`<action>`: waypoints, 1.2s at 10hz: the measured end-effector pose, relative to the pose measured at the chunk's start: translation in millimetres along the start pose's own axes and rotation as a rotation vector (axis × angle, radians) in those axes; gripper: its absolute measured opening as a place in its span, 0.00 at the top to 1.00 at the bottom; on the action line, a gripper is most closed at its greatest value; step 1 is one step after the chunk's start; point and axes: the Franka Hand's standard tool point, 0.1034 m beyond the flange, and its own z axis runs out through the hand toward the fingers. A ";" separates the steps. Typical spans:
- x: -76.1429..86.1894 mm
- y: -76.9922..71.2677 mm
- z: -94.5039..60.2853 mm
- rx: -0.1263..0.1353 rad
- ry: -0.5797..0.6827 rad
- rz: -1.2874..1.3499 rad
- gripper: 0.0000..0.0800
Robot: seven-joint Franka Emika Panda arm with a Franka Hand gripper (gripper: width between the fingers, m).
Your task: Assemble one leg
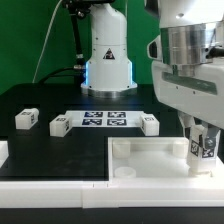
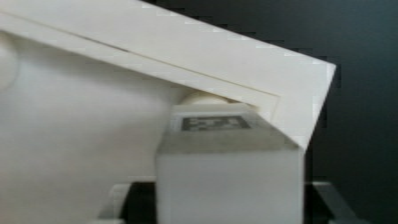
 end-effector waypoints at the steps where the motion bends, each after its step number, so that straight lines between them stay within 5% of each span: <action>1: -0.2 -0.1 0.0 0.000 0.000 -0.020 0.63; 3: -5.5 -1.2 -0.3 0.001 0.000 -0.104 0.26; 7: -17.4 -0.5 1.6 -0.037 0.004 -0.664 0.19; 12: -11.5 -2.3 0.2 -0.073 0.022 -1.359 0.19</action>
Offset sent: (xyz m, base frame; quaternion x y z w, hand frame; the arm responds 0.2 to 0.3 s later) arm -0.0032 0.0096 0.0015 -0.0042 0.0110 -0.1665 0.9860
